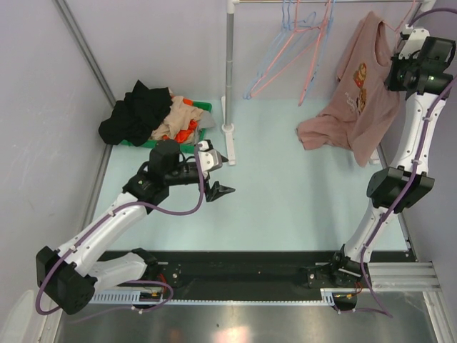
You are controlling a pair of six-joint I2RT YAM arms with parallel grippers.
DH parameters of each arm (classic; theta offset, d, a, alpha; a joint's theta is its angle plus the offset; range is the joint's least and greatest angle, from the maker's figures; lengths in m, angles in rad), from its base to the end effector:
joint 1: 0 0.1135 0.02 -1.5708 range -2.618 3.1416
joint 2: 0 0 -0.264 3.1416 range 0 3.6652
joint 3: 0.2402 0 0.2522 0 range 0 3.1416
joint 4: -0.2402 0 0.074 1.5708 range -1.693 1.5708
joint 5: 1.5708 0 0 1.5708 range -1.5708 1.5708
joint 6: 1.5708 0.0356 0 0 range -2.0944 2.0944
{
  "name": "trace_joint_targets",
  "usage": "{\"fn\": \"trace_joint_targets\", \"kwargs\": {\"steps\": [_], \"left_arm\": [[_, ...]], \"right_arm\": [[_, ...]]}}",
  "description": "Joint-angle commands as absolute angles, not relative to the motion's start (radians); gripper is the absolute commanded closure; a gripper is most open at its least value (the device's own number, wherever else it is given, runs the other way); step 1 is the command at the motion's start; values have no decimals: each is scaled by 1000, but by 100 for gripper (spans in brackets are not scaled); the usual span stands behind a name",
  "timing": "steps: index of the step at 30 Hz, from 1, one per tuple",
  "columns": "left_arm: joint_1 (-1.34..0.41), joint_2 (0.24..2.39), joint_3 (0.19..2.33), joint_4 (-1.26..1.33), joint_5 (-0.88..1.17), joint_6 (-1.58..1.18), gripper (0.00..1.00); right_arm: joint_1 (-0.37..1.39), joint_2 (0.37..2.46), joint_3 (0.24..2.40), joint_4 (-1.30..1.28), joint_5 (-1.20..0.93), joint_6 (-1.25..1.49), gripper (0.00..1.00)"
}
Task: Place the t-shirt on the hanger
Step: Place the hanger at the clothesline, then reset both arms
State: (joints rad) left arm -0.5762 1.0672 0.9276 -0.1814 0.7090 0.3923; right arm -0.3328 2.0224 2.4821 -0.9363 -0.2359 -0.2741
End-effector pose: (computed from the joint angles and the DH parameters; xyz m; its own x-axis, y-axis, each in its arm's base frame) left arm 0.1881 -0.1499 0.3382 0.1117 0.2735 -0.9554 0.9620 0.2113 0.1730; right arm 0.4041 -0.1309 0.4637 -0.4503 -0.1228 -0.8844 -0.0005 0.9905 -0.1373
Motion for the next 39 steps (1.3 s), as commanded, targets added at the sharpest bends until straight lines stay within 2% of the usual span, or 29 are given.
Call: {"fn": "trace_joint_targets", "kwargs": {"steps": [1,6,7,10,12,13,15,19,26,30,34,39], "left_arm": [[-571,1039,923,-161,703,374,0],[-569,1043,927,-175,684,365,0],[-569,1045,927,-178,677,348,0],[-561,1042,922,-175,670,302,0],[-551,1037,916,-170,667,276,0],[-548,1035,914,-167,663,256,0],[-534,1026,910,-160,658,233,0],[-488,1011,910,-156,650,155,0],[-336,973,930,-186,647,28,0],[-258,1011,1023,-366,580,11,0],[-216,1110,1214,-632,447,84,0],[-172,1078,1172,-727,370,147,0]], "right_arm": [[-328,2032,2545,-876,-206,-302,100],[-330,2037,2540,-871,-206,-308,98],[-330,2033,2530,-876,-209,-308,85],[-336,1991,2501,-877,-222,-307,59],[-339,1942,2455,-867,-235,-299,48],[-341,1927,2439,-864,-238,-296,39],[-347,1890,2398,-862,-253,-287,31],[-365,1778,2333,-868,-285,-259,1],[-380,1590,2231,-877,-343,-252,0],[-350,1467,2134,-955,-443,-287,0],[-240,1349,1926,-1063,-459,-342,0],[-98,1191,1602,-1103,-483,-370,0]]}}
